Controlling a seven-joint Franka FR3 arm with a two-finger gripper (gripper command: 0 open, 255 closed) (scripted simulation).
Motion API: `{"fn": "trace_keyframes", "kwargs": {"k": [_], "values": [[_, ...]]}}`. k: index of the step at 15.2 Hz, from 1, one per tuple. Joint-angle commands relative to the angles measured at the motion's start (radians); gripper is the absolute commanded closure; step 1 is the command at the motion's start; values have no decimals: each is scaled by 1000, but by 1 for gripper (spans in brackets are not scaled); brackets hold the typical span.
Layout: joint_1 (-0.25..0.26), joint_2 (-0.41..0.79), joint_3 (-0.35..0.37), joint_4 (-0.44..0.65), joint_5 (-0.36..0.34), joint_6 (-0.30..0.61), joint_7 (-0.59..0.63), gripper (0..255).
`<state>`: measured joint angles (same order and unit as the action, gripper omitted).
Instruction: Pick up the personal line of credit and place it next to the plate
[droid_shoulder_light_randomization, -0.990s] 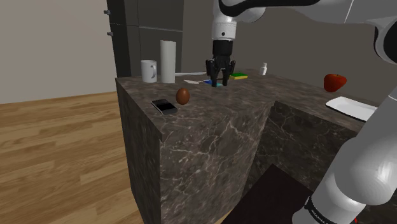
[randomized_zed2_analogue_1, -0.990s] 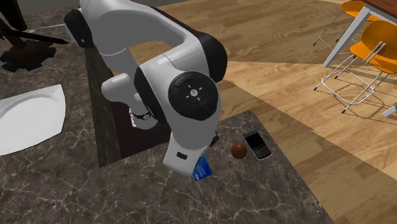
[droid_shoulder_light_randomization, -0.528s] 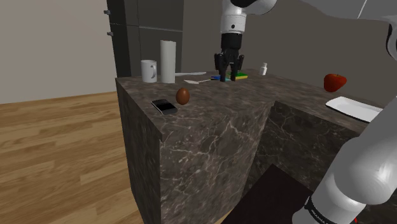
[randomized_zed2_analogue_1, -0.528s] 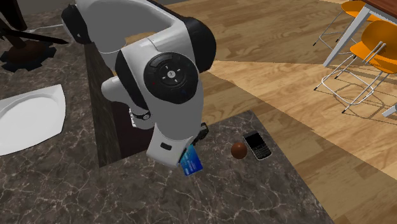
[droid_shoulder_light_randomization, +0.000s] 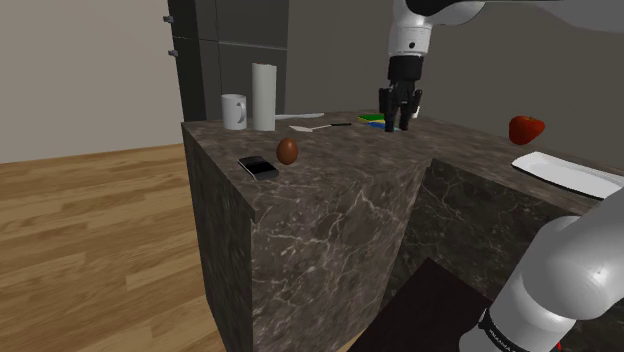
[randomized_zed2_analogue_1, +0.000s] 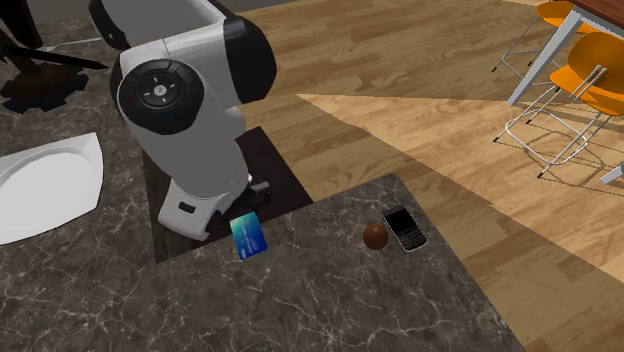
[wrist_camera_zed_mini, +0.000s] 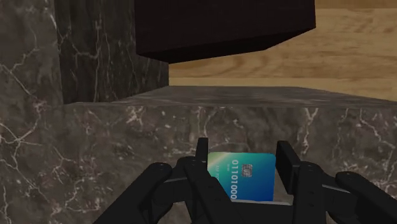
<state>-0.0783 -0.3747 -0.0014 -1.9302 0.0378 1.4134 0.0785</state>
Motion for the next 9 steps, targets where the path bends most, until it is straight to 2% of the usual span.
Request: {"fn": "trace_keyframes", "kwargs": {"k": [1, 9], "values": [[-15, -65, -29, -61, -18, -6, -43, 255], [-71, -253, -139, -196, -109, -57, -192, 255]]}}
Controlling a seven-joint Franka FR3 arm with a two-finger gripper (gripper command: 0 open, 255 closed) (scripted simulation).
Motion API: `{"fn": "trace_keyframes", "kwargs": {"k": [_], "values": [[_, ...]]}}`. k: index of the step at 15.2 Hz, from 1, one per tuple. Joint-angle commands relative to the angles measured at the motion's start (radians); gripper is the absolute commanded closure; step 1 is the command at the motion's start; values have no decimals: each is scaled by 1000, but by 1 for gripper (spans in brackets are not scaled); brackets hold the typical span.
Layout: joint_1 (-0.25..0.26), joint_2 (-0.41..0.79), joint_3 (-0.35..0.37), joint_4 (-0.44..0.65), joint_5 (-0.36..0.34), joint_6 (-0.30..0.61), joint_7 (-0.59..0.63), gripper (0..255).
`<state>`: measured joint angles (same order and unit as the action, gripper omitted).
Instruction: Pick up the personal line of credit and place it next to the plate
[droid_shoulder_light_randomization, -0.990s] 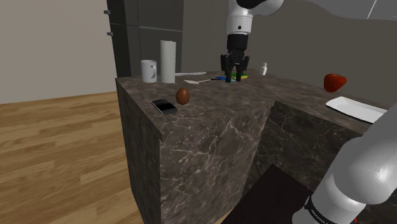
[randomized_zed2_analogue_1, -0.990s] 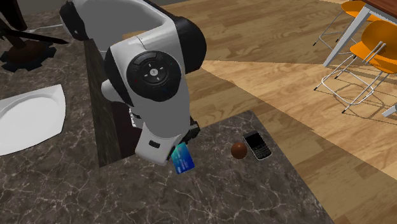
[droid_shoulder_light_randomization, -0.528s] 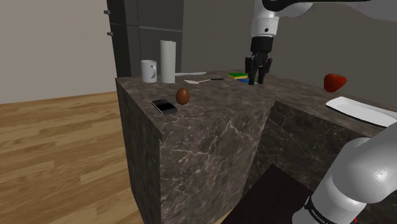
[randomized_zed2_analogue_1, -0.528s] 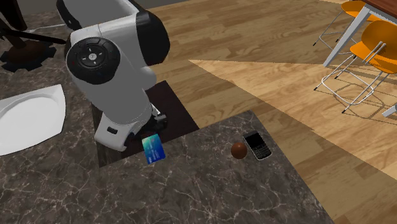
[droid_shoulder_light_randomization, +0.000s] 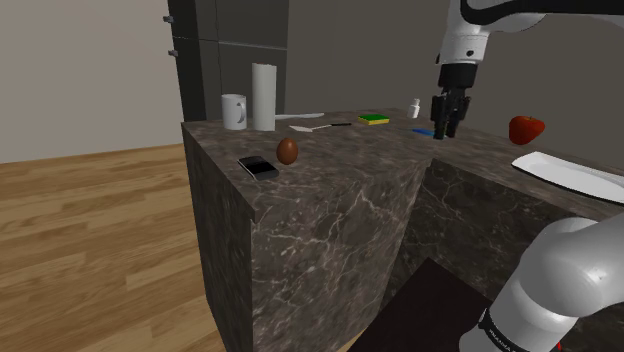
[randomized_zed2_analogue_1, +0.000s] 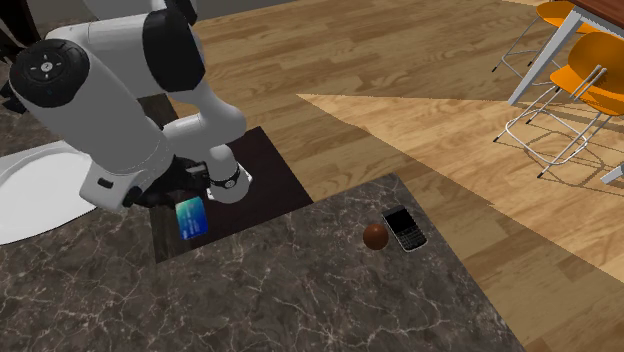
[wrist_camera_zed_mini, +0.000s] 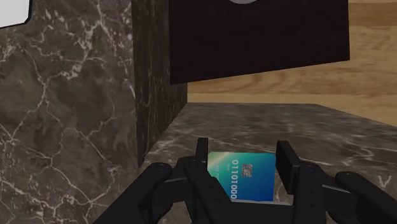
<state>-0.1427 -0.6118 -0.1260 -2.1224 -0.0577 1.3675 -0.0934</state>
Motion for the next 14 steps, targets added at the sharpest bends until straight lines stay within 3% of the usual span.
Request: {"fn": "trace_keyframes", "kwargs": {"k": [1, 14], "values": [[-14, -36, -30, -16, -28, -19, -40, 255], [-107, -221, -252, -69, -256, -110, -320, 255]]}}
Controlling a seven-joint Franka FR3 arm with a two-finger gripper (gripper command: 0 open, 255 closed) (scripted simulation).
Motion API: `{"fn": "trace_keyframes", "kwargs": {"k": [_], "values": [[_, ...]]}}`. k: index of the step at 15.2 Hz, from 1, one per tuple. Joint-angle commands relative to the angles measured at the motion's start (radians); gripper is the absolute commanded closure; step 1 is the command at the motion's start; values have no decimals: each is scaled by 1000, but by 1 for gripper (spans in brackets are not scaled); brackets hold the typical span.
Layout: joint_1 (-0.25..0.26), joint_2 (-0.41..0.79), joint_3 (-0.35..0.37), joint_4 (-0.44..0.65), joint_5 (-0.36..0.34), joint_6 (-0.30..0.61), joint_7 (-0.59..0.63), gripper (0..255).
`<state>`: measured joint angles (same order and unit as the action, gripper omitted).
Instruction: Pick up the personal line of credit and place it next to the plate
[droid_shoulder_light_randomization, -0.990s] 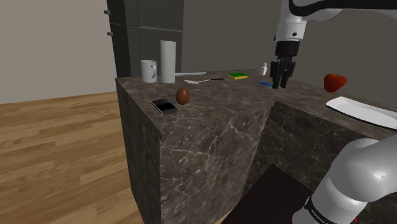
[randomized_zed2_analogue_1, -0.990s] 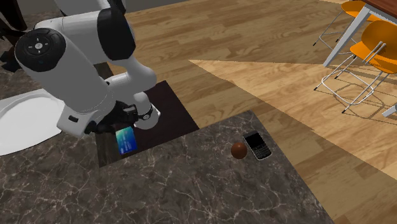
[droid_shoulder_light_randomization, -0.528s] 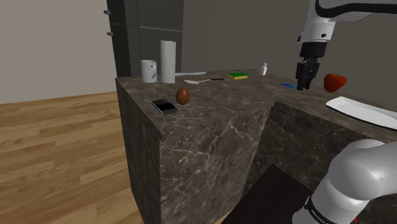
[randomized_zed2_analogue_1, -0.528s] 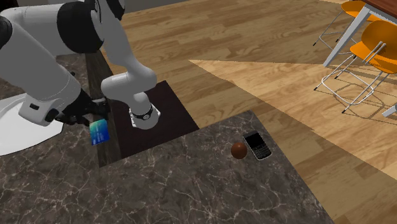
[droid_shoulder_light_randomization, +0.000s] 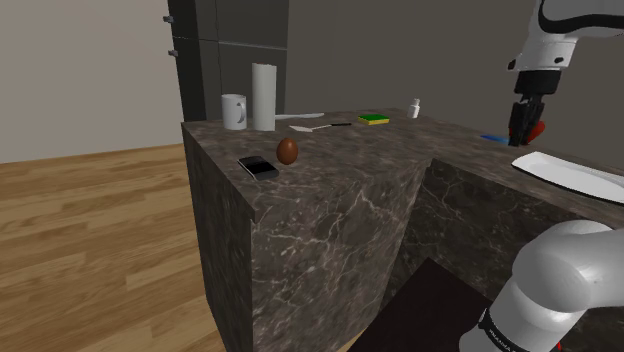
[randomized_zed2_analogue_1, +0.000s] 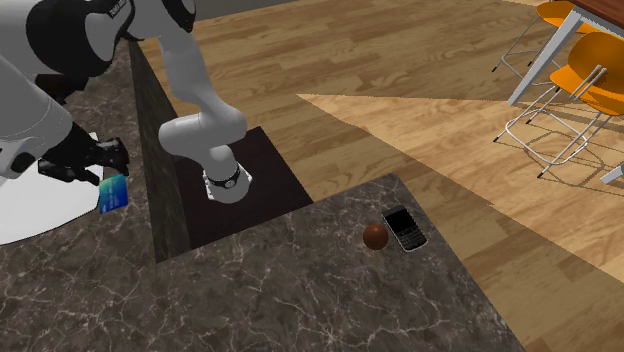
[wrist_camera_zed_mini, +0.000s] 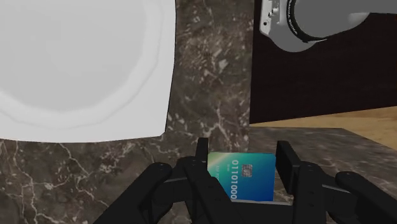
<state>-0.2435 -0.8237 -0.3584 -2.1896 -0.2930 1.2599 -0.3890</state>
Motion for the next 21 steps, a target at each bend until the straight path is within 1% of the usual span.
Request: {"fn": "trace_keyframes", "kwargs": {"k": [1, 3, 19, 21], "values": [[-12, -17, -39, 1, -40, -8, -48, 255], [-24, -30, -80, 12, -83, -18, -99, 255], [-50, -107, -135, -238, -135, 157, -69, 255], [-52, -109, -137, -248, -138, 165, -68, 255]]}}
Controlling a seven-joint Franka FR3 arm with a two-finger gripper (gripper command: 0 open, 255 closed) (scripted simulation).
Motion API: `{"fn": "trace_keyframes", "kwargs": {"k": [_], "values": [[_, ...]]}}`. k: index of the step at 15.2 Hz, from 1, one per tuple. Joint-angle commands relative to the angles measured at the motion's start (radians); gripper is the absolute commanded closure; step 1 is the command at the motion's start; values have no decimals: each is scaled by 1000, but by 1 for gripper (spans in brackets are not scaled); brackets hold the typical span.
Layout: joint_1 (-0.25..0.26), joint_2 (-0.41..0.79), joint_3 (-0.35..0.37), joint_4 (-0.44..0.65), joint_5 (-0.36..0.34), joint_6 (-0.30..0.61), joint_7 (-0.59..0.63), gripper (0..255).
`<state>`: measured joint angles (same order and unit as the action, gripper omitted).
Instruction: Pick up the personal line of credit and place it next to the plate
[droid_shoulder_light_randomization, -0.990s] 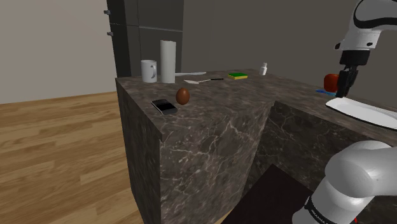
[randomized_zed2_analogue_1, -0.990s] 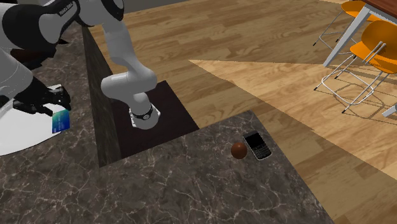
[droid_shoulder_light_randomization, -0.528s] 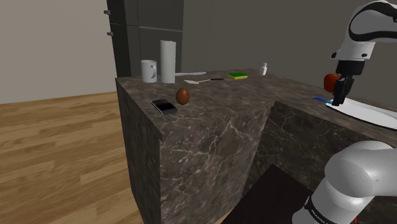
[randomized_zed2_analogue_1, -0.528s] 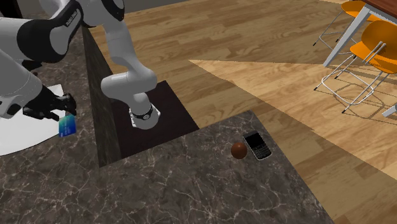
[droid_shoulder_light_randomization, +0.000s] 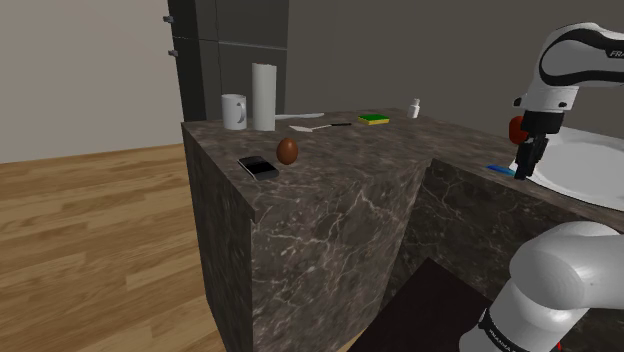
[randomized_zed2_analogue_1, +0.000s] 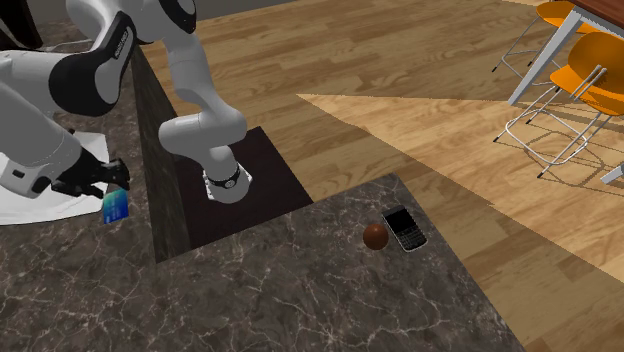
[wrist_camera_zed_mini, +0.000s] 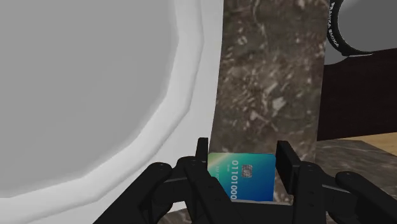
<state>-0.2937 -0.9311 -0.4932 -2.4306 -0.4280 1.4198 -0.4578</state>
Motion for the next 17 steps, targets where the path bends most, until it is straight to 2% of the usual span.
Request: {"fn": "trace_keyframes", "kwargs": {"k": [1, 7, 8, 13, 17], "values": [[-1, -1, -3, -7, -3, 5, 0, 255], [-2, -1, -3, -7, -3, 5, 0, 255], [-2, -1, -3, -7, -3, 5, 0, 0], [-2, -1, -3, -7, -3, 5, 0, 0], [23, 57, 30, 144, 36, -88, -12, 0]]}}
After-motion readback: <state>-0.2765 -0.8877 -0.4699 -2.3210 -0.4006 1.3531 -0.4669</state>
